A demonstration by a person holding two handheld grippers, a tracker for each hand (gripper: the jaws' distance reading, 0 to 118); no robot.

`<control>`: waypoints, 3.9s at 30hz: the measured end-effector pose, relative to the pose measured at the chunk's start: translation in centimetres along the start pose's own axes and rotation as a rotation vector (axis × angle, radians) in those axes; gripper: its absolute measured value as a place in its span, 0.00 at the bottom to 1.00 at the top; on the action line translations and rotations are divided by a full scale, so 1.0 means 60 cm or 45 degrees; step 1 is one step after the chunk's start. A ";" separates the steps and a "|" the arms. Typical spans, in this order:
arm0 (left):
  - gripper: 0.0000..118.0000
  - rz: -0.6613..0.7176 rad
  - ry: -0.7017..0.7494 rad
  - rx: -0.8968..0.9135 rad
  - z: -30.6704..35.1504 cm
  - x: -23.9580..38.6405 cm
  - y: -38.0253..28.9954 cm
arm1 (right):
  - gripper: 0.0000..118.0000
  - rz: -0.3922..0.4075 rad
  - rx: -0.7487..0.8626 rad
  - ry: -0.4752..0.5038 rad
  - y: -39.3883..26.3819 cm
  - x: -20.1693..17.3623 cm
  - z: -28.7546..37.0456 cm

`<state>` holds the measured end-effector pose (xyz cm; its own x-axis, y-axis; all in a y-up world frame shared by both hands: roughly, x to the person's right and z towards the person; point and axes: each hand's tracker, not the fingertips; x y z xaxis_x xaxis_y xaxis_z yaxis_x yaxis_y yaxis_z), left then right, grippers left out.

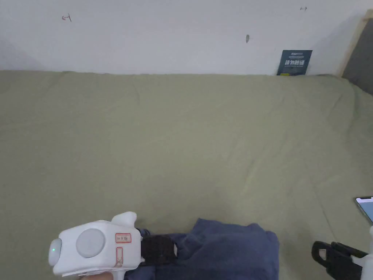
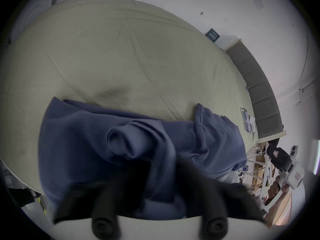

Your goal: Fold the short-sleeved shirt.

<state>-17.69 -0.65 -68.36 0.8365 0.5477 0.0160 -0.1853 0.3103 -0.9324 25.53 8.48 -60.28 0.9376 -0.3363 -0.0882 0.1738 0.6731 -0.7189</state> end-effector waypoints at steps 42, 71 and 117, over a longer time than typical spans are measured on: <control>0.00 0.008 0.144 0.229 0.182 -0.133 0.007 | 0.00 -0.026 -0.075 0.111 0.004 -0.057 -0.045; 0.12 0.211 -0.243 0.146 0.071 -0.238 0.018 | 0.00 -0.032 -0.130 0.044 -0.010 -0.034 -0.035; 0.99 -0.156 0.014 0.082 -0.008 0.162 0.031 | 0.00 -0.143 -0.026 0.097 -0.011 0.047 0.013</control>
<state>-9.65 4.85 -70.11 0.8603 0.4944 0.1240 -0.1140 0.4238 -0.8986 28.28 7.59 -59.50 0.8869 -0.4584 -0.0581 0.2694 0.6152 -0.7410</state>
